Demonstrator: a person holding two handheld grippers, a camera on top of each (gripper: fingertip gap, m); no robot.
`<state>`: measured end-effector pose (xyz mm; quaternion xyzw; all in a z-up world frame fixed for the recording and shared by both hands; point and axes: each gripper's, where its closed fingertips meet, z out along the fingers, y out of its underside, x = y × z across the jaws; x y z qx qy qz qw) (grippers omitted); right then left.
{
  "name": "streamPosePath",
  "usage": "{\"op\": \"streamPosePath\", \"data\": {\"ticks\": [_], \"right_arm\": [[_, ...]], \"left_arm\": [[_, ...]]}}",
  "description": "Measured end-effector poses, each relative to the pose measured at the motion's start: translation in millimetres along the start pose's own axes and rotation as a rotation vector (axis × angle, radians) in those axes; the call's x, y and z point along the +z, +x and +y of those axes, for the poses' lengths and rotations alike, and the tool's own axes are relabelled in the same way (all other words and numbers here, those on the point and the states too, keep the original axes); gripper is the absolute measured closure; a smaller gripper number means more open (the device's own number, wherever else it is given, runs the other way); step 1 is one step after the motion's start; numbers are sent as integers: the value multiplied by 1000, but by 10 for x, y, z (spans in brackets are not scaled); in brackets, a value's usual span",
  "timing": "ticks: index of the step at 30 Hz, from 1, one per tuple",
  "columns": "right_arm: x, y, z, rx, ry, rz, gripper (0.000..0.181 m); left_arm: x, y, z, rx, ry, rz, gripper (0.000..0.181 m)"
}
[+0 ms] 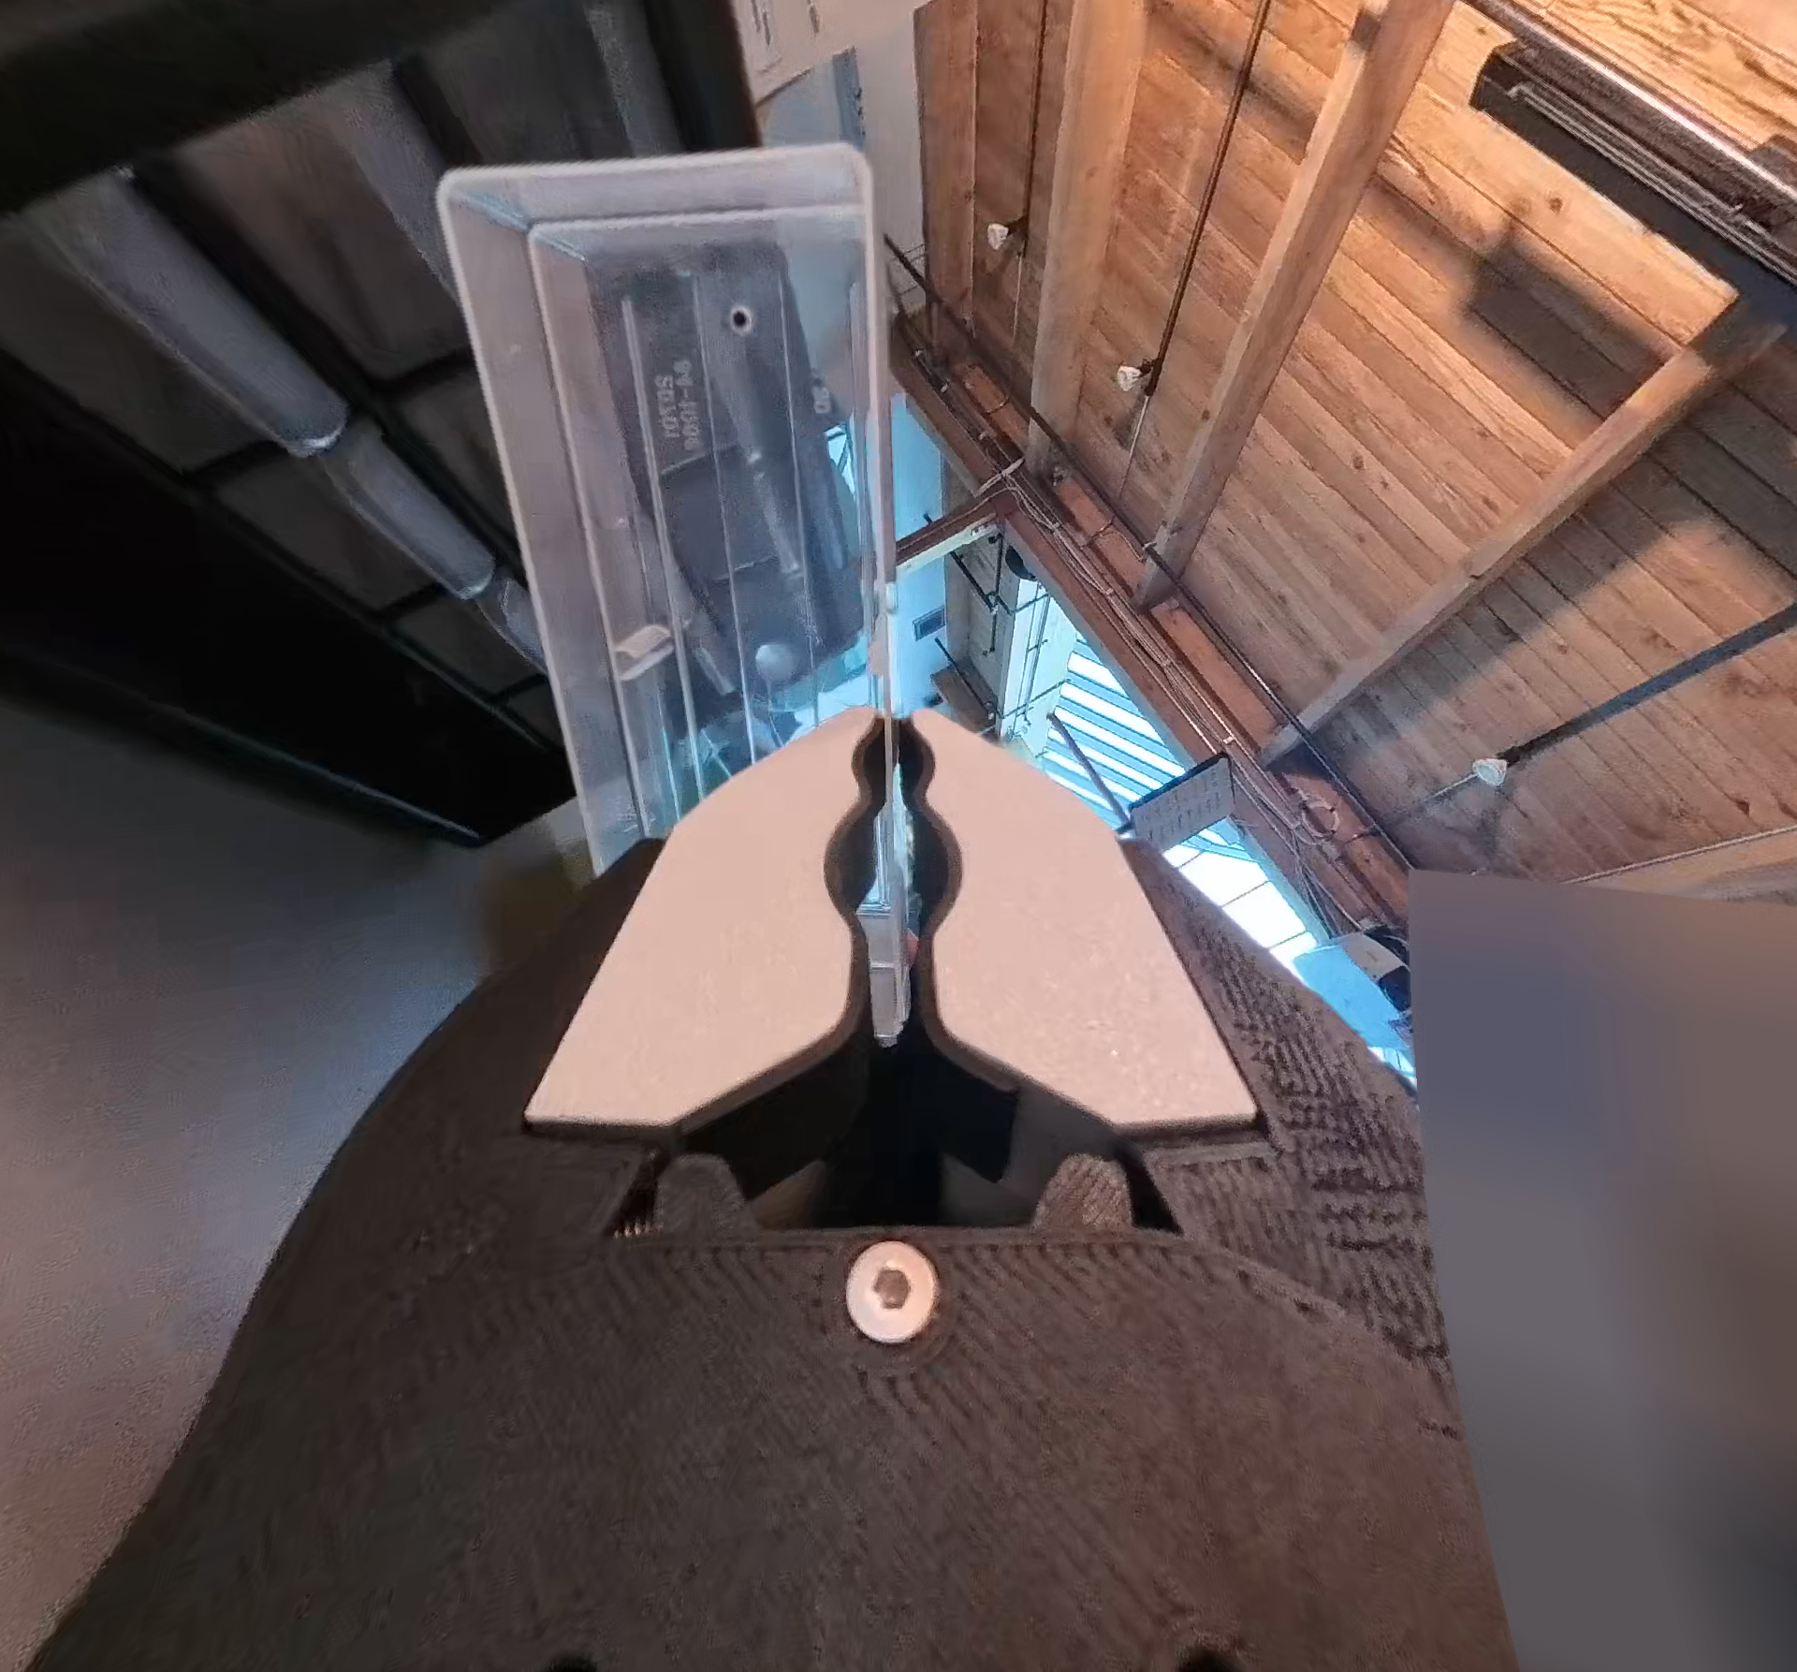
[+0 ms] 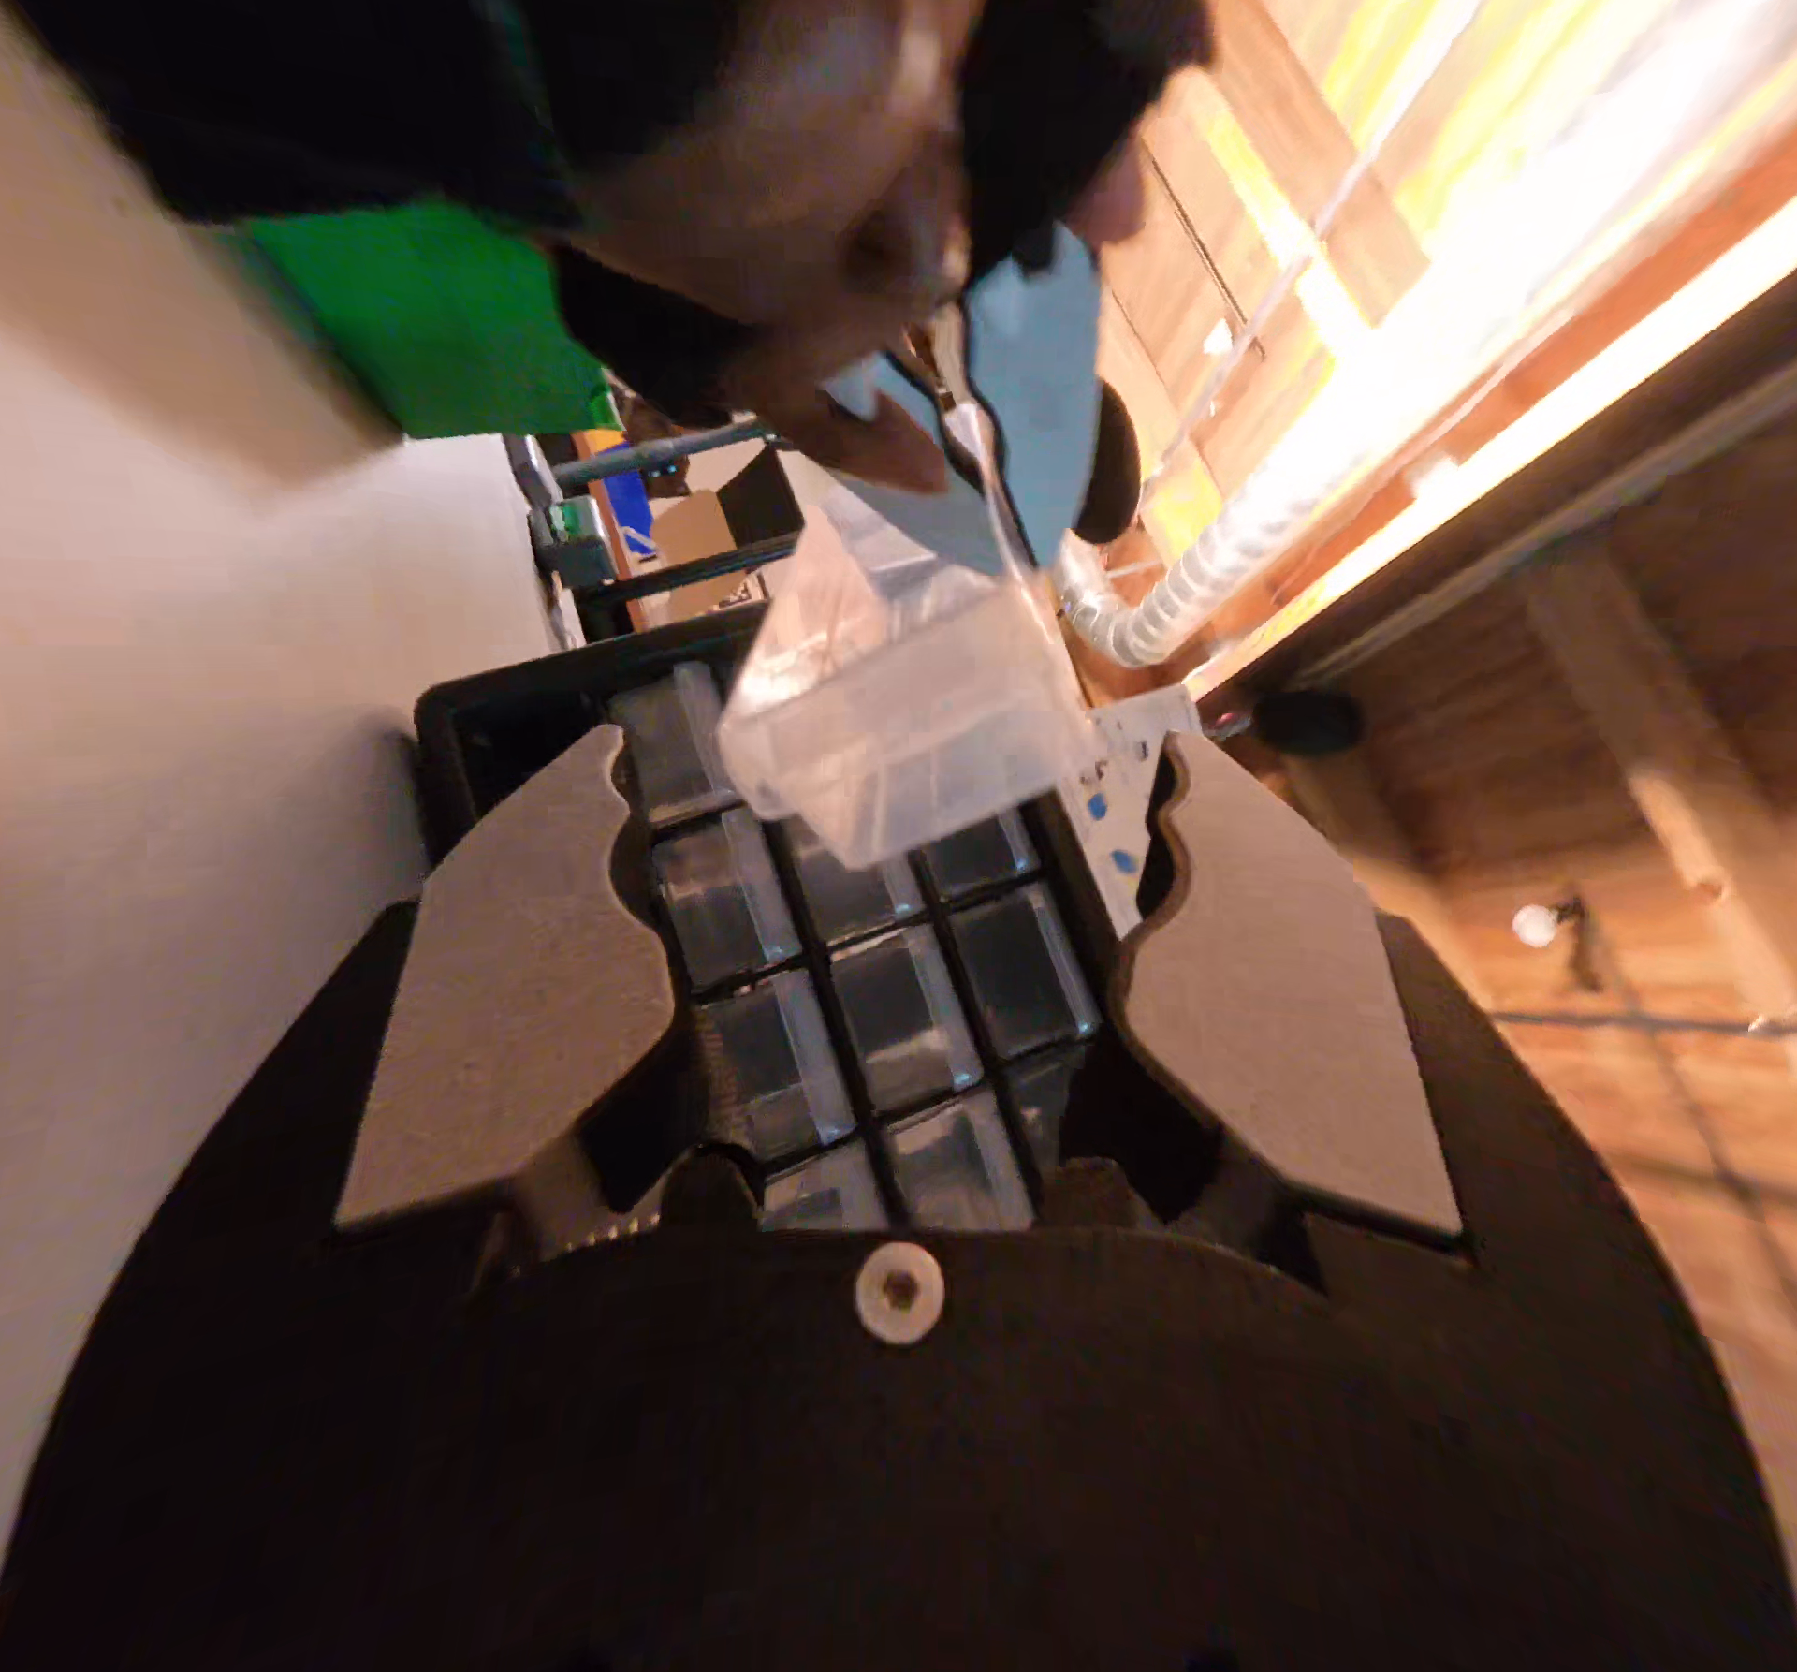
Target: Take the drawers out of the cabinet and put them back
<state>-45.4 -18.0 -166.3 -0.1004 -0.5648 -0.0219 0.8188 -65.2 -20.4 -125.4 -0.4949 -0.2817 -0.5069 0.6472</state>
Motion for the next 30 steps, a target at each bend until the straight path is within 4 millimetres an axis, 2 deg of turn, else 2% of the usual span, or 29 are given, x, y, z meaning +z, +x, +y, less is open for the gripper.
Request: {"op": "streamPosePath", "data": {"ticks": [4, 7, 9, 11, 14, 15, 17, 19, 21, 23, 24, 25, 28, 30], "right_arm": [[18, -68, -43, -155, -18, 4, 98], [5, -17, -11, -156, -40, 23, 108], [-8, 51, -5, -116, -45, 45, 111], [-34, 162, -21, -33, -33, 76, 112], [-84, 385, 36, 188, -17, 129, 112], [-107, 473, 56, 291, -4, 148, 113], [-159, 616, 53, 552, 57, 160, 113], [-212, 709, -28, 834, 156, 134, 112], [-251, 725, -152, 1055, 240, 80, 112], [-269, 676, -247, 1136, 259, 31, 111], [-275, 639, -288, 1149, 259, 5, 111], [-277, 598, -316, 1162, 252, -22, 111], [-259, 460, -320, 1165, 186, -99, 111], [-296, 452, -298, 1068, 160, -109, 108]], "left_arm": [[33, -38, 117, 1, -33, -20, 179], [57, -23, 155, 15, -51, -12, 180], [74, 78, 188, 57, -89, 41, 178], [62, 291, 196, 117, -99, 153, 163], [-65, 601, 42, 266, 22, 290, 145], [-126, 616, -43, 347, 92, 275, 141], [-221, 461, -231, 475, 232, 137, 121], [-185, 342, -153, 478, 168, 115, 102], [-73, 332, 79, 357, 1, 184, 86], [-27, 375, 295, 285, -137, 255, 86], [-29, 374, 346, 283, -161, 268, 97], [-47, 377, 355, 290, -155, 281, 119], [-75, 291, 316, 254, -135, 250, 129], [-70, 143, 237, 204, -117, 159, 135]]}}
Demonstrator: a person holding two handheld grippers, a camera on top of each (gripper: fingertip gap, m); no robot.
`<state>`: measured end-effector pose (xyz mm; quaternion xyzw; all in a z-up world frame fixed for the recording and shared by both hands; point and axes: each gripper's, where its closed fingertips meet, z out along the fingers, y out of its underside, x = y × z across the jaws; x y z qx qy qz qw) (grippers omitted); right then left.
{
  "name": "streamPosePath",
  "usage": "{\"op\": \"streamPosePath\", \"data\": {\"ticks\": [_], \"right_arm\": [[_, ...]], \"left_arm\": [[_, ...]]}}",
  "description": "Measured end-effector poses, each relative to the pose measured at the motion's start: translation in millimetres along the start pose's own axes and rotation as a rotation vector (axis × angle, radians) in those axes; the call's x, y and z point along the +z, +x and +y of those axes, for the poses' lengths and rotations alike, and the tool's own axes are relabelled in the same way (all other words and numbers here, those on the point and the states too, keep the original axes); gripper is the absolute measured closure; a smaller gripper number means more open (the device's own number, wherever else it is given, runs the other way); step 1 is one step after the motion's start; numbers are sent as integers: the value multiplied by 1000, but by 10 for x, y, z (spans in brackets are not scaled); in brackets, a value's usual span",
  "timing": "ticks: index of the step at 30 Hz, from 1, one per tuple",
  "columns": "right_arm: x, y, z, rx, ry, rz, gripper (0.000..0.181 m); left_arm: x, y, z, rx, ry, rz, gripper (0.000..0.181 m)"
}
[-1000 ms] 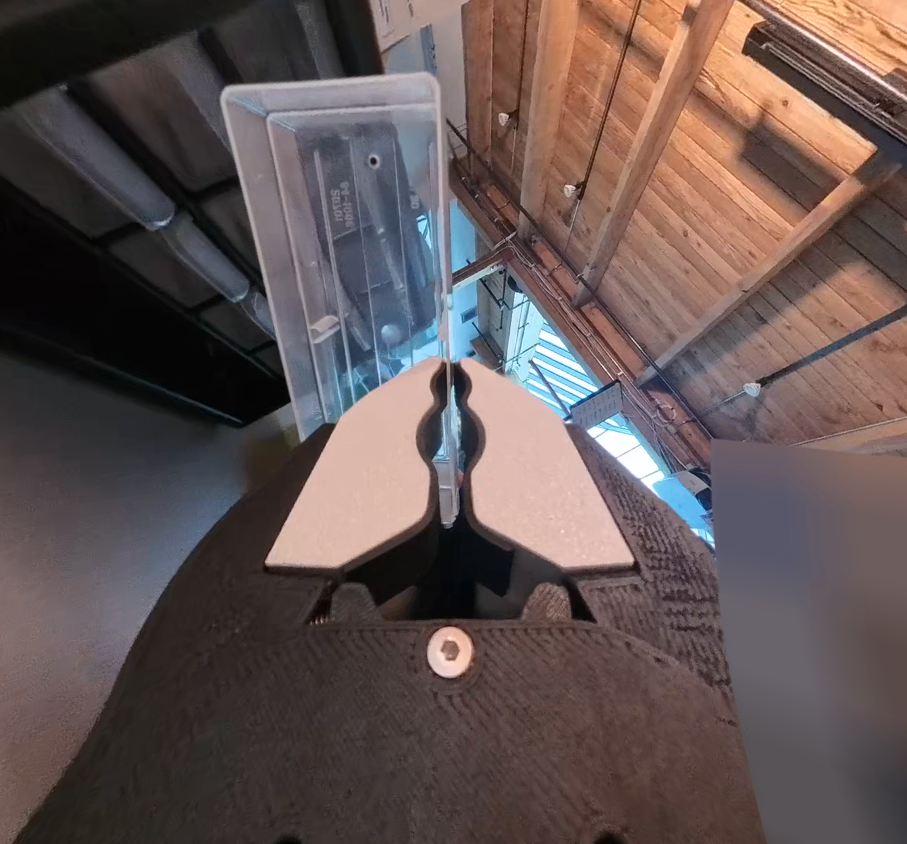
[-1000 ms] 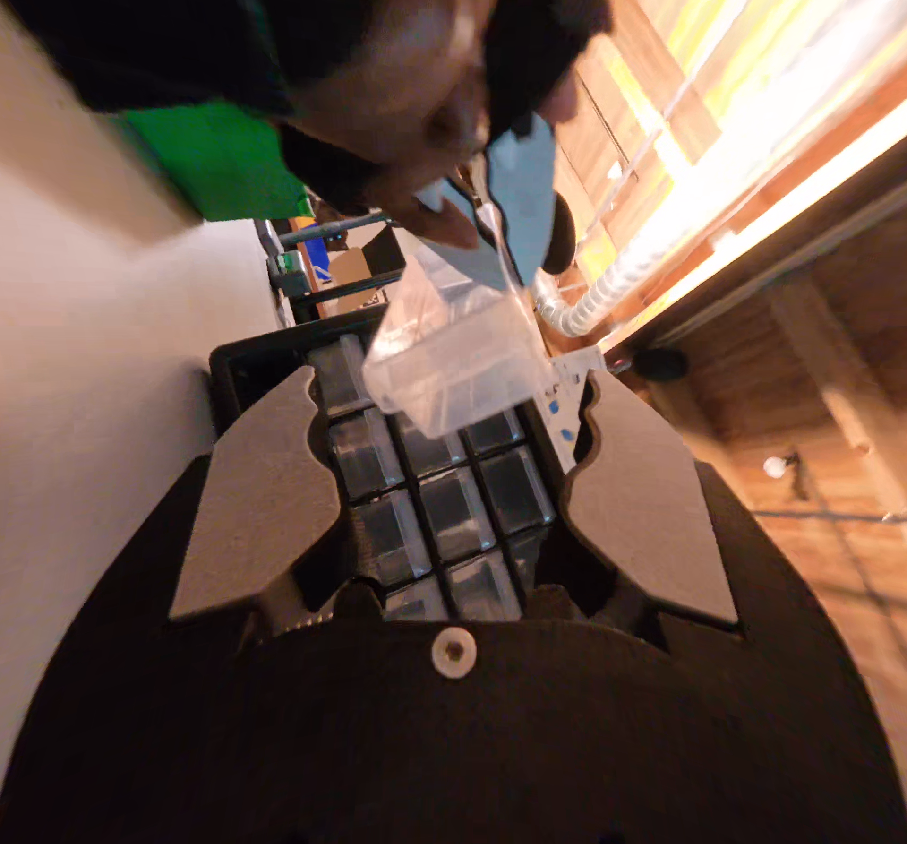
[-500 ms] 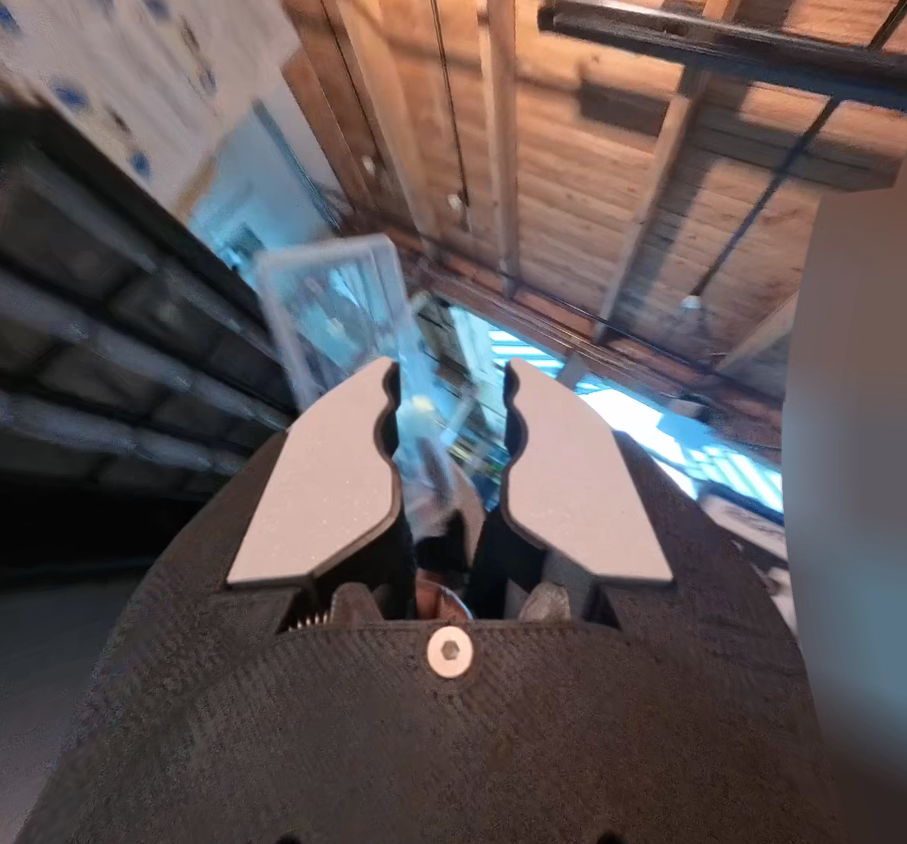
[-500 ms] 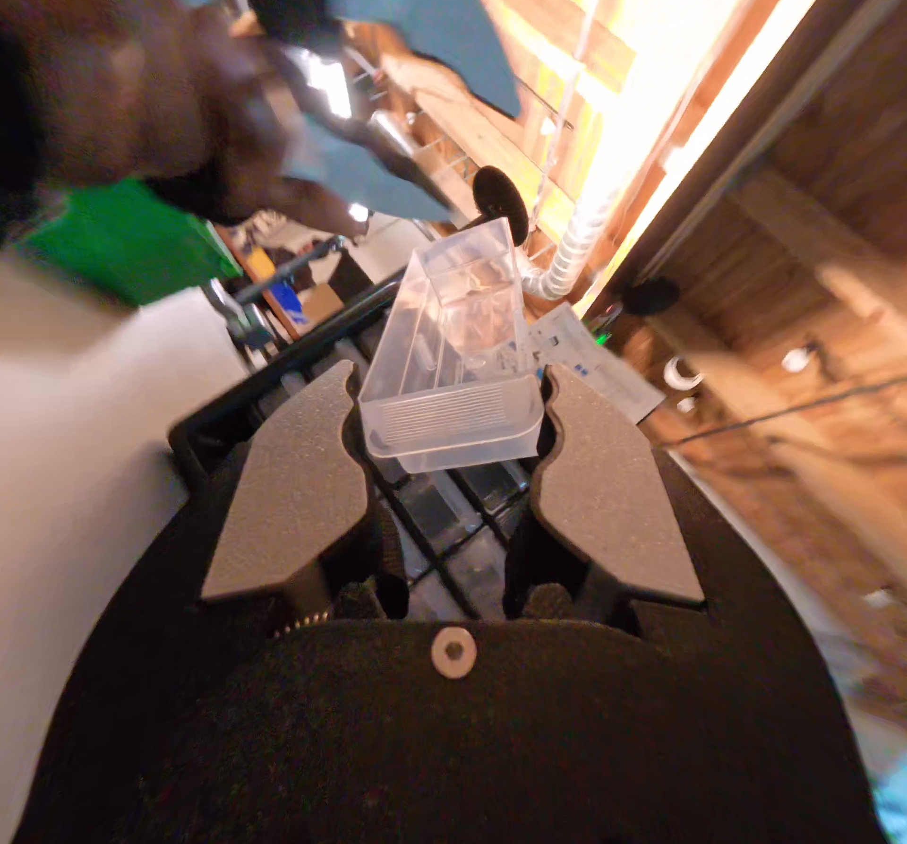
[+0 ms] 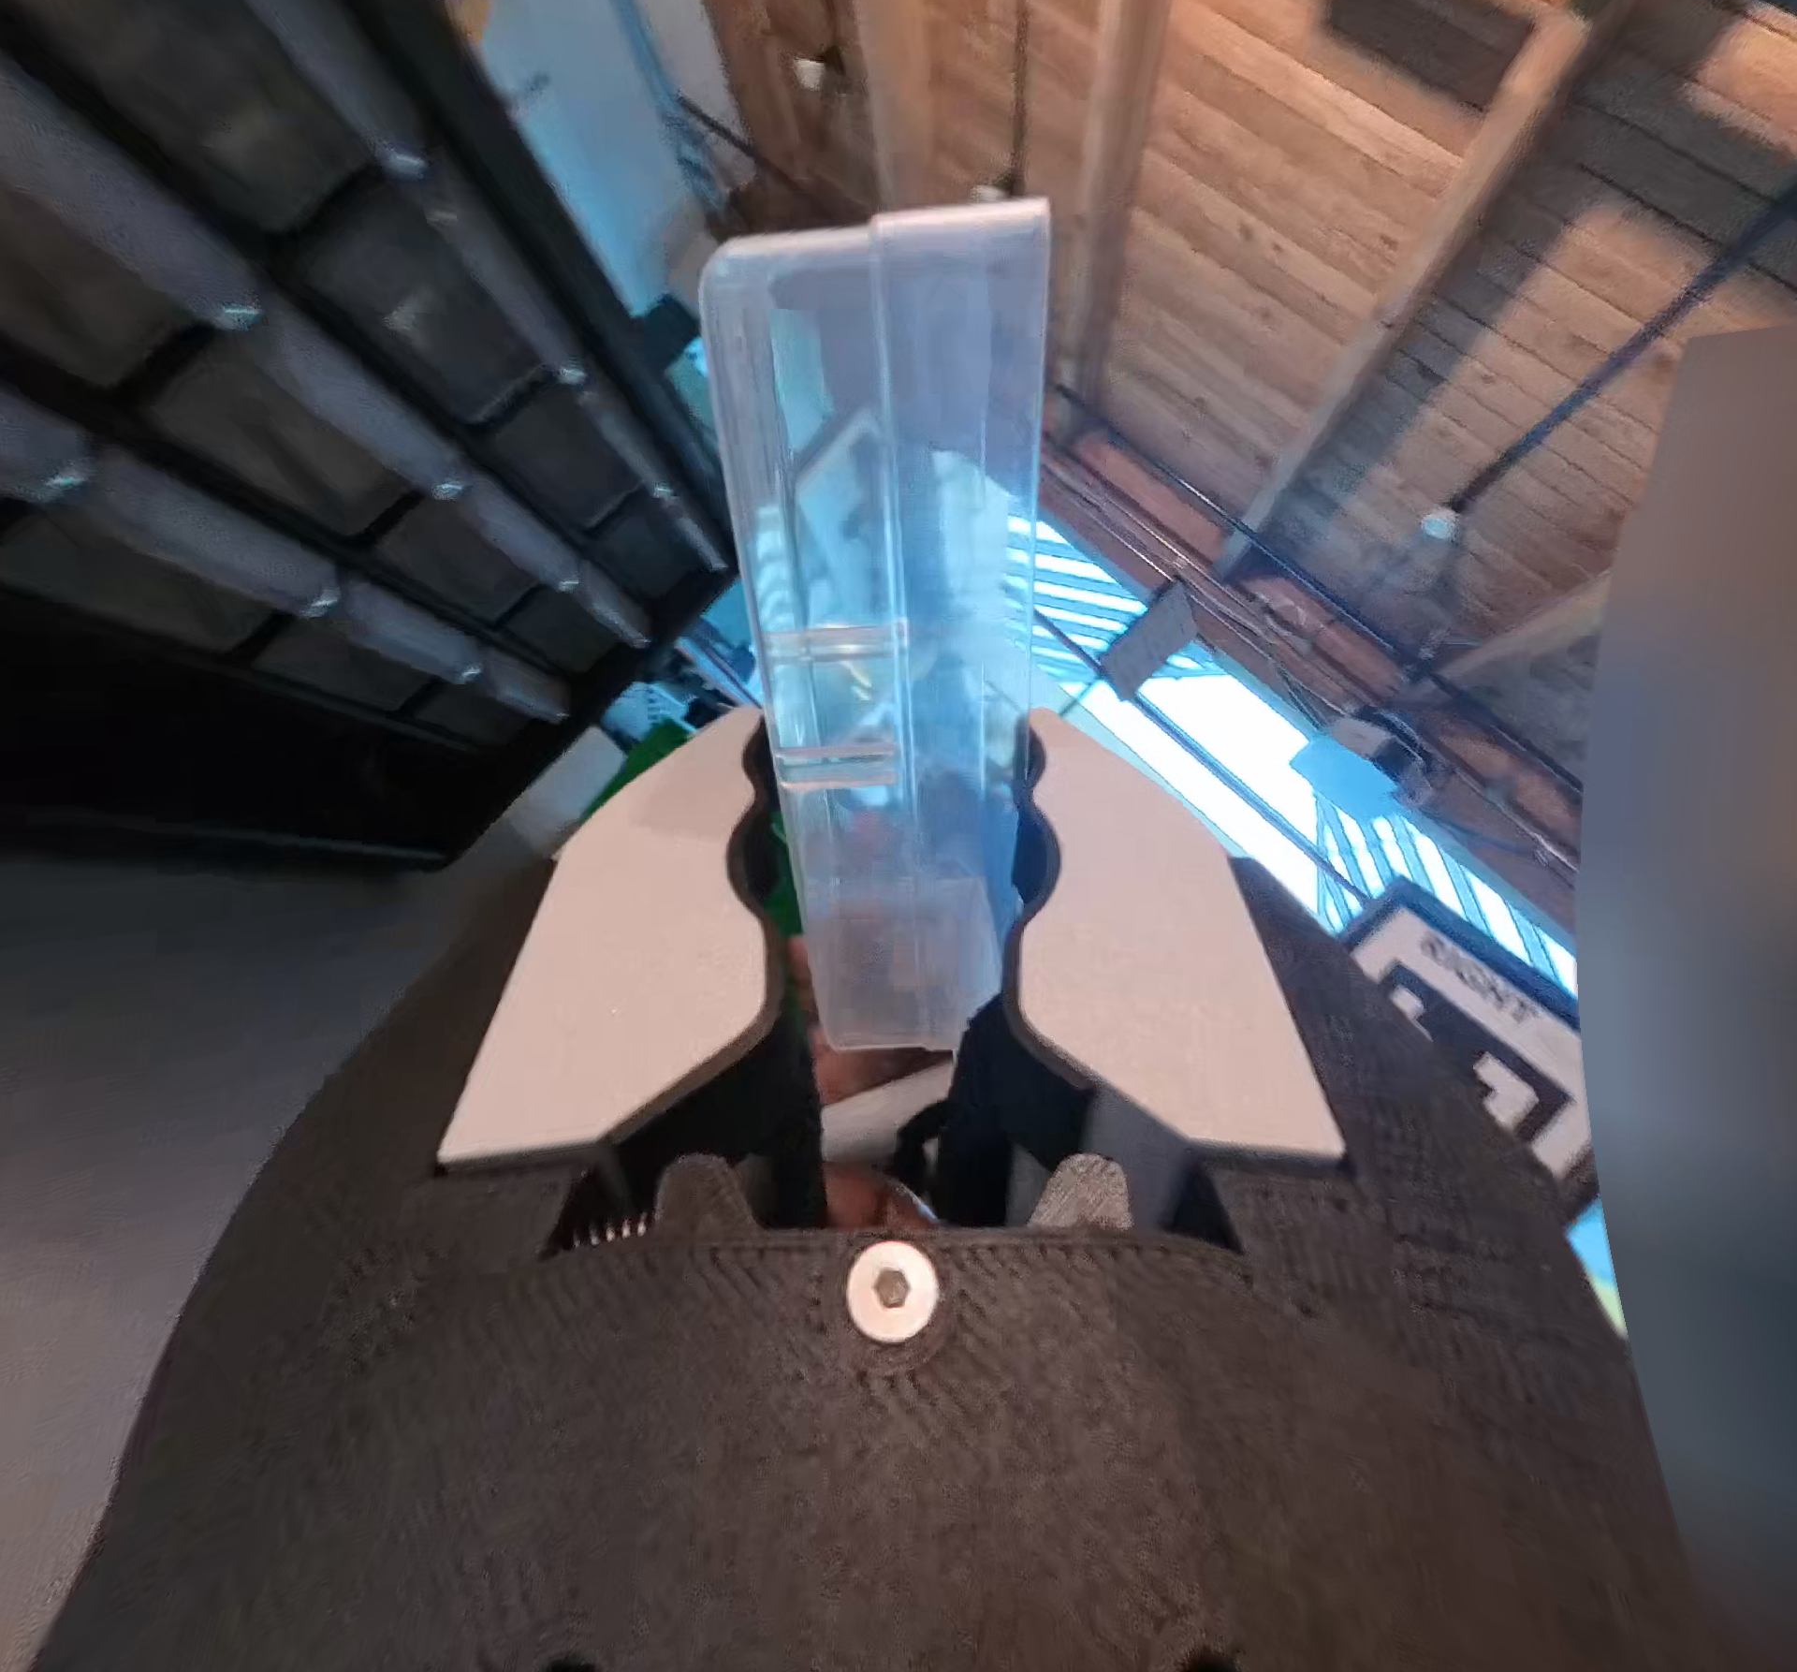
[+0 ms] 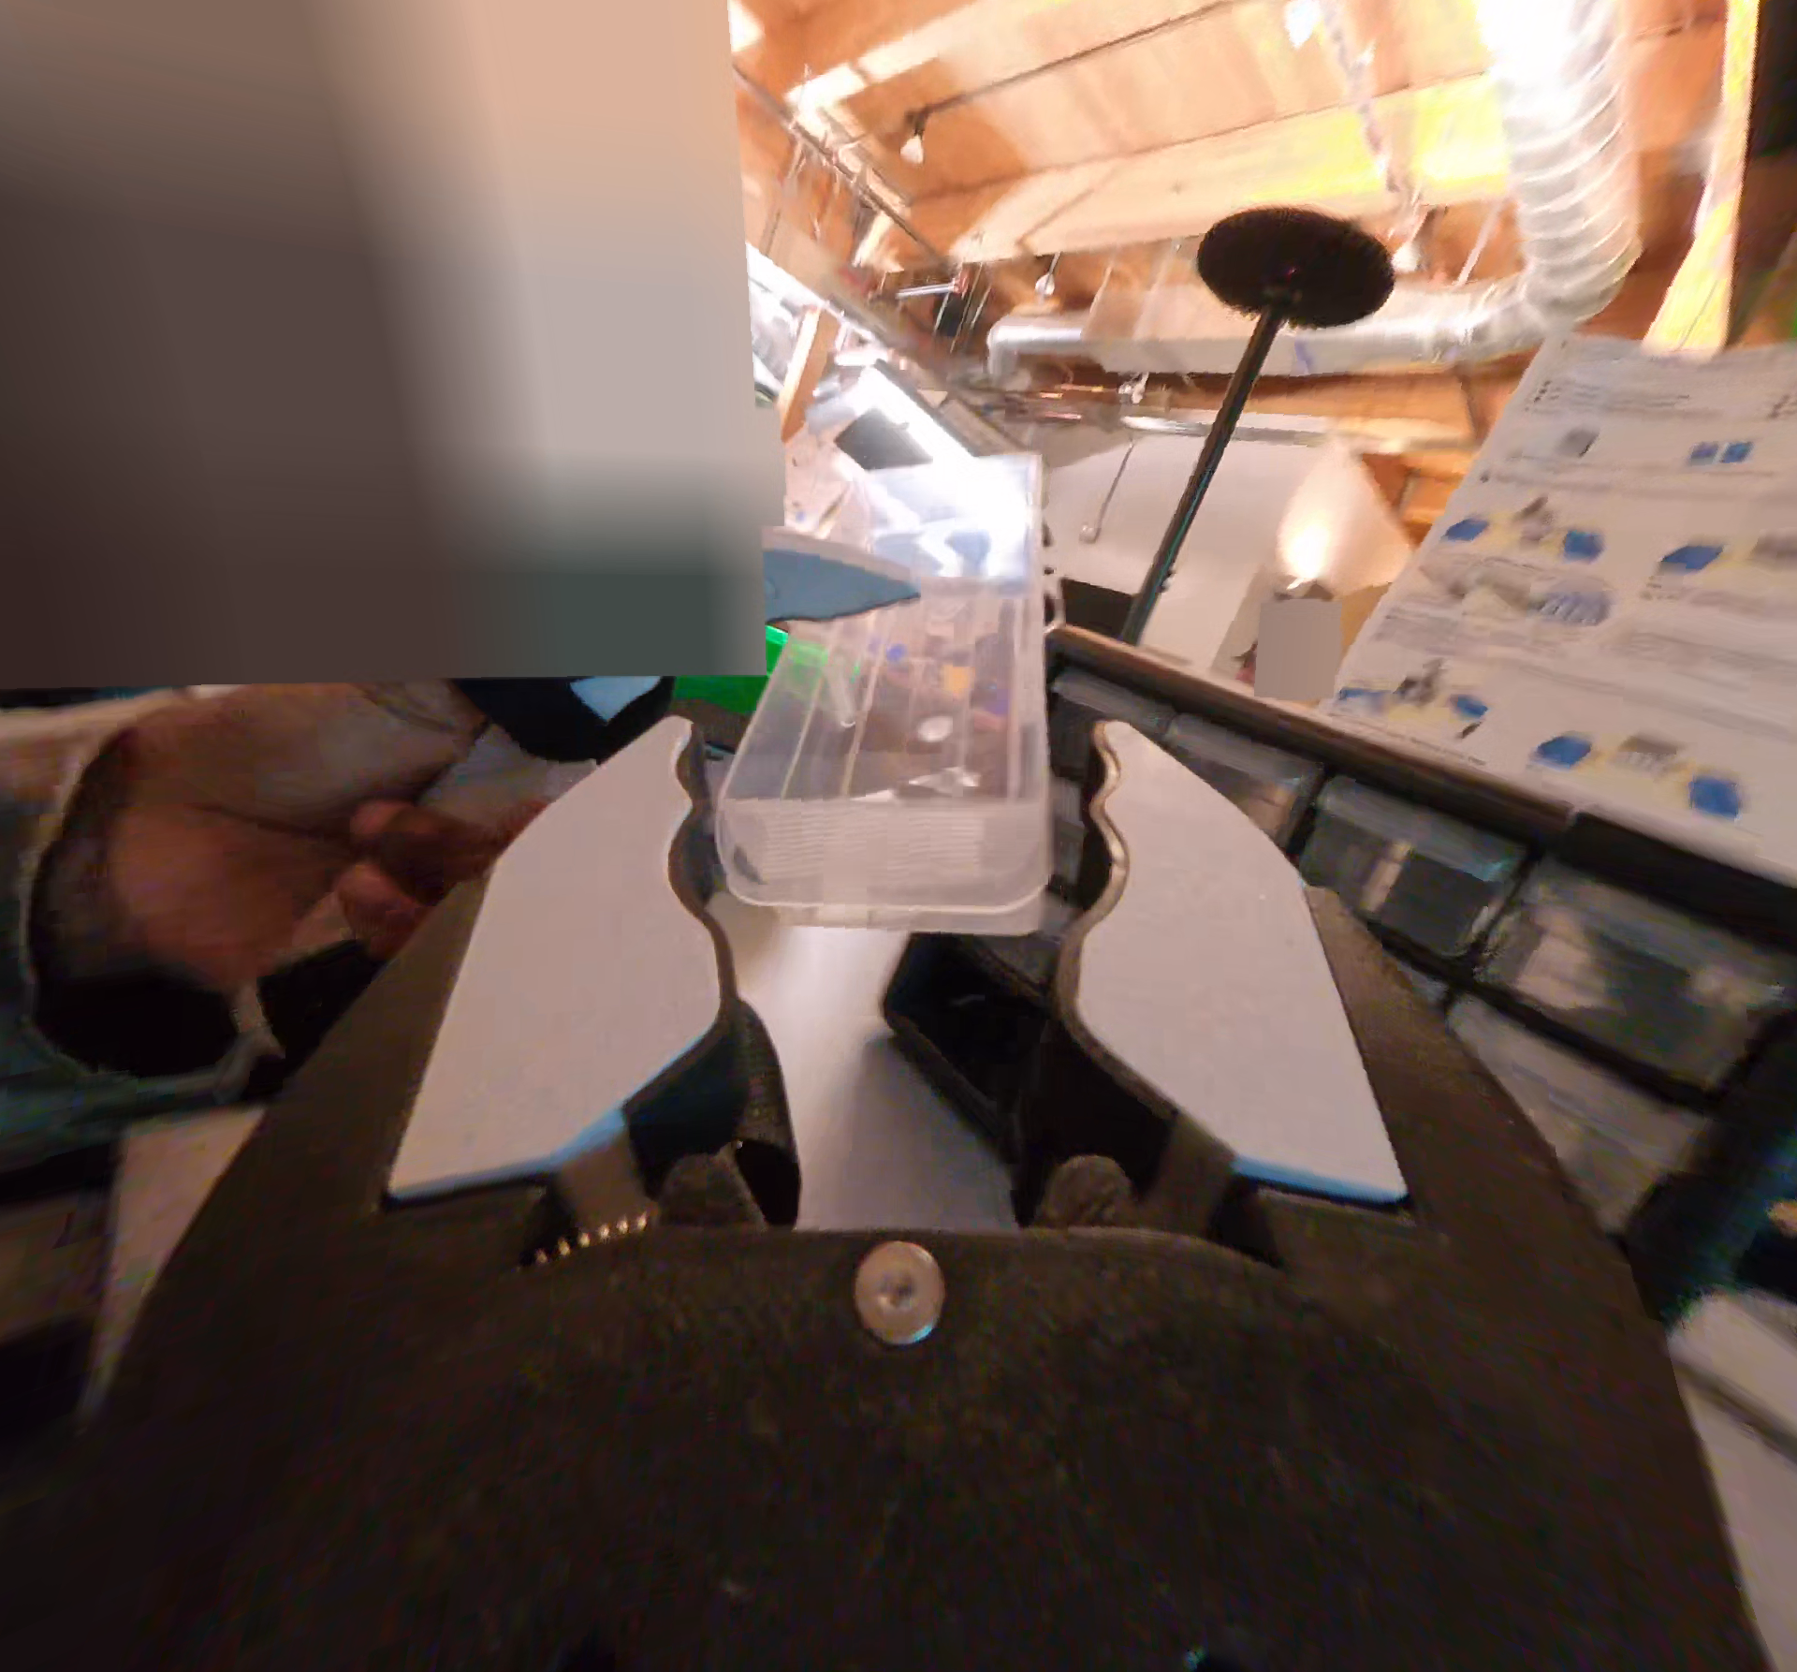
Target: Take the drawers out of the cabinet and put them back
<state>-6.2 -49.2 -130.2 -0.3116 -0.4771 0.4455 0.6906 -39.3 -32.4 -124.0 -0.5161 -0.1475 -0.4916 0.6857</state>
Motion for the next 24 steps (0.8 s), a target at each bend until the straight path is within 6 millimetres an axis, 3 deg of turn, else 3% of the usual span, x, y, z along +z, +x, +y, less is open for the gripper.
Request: {"op": "streamPosePath", "data": {"ticks": [2, 6, 9, 12, 15, 18, 21, 24], "right_arm": [[-99, 35, -41, -259, -28, 21, 104], [-247, -45, 8, -1036, -152, -23, 110], [-222, -78, 45, -1307, -174, -65, 109], [-161, -39, 82, -1417, -187, -88, 110], [-151, 19, 126, -1499, -214, -80, 131], [-208, 77, 162, -1428, -273, -51, 138], [-351, 172, 230, -1296, -365, 1, 139], [-575, 318, 342, -1146, -486, 56, 140]], "left_arm": [[-58, -119, -92, -84, 36, -48, 135], [-88, -163, -120, -300, 42, -38, 135], [-35, -116, -12, -335, -5, -35, 135], [21, -66, 89, -374, -55, -16, 135], [50, -60, 132, -370, -81, -20, 135], [69, -63, 222, -309, -176, -27, 134], [57, -91, 266, -65, -303, -74, 126], [0, -276, -16, 331, -347, -270, 119]]}}
